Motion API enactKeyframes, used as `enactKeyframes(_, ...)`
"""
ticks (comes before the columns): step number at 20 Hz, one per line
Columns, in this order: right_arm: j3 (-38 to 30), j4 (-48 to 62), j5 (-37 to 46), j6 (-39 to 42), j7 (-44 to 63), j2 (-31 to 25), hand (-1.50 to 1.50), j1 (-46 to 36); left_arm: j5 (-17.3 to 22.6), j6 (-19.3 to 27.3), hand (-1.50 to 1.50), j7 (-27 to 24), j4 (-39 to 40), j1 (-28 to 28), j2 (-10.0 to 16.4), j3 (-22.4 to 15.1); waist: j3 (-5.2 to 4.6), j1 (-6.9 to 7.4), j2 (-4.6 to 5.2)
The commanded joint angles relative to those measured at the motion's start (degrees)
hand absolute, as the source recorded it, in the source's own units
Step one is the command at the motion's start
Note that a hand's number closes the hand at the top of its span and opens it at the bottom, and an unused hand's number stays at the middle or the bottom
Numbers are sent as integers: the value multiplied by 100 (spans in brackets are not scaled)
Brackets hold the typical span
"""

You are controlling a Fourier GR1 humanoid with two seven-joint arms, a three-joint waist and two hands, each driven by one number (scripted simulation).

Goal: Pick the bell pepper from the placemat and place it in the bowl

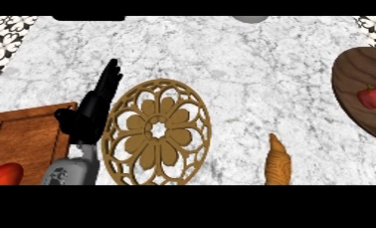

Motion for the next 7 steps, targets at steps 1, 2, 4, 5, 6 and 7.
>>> enactKeyframes(1,-29,-8,-138,1388,-922,-12,-150,328,30,12,0,-151,275,-14,-18,90,5,-77,19)
enactKeyframes(2,-3,-79,-131,1409,-871,-100,-150,290,-56,88,0,-45,246,-110,-96,-8,14,-54,29)
enactKeyframes(4,43,-201,-146,1402,-1089,-3,-150,581,18,58,0,41,17,-54,-73,12,17,-63,-5)
enactKeyframes(5,61,-237,-158,1491,-1045,-106,-150,643,32,-73,0,-3,-23,73,36,-3,11,-49,-14)
enactKeyframes(6,20,-207,-213,1415,-886,-138,-150,523,-85,65,0,-1,126,-82,-50,-35,19,-21,25)
enactKeyframes(7,53,-278,-218,1308,-1016,40,-150,688,-55,50,0,-63,-51,110,-22,-21,10,-7,-10)
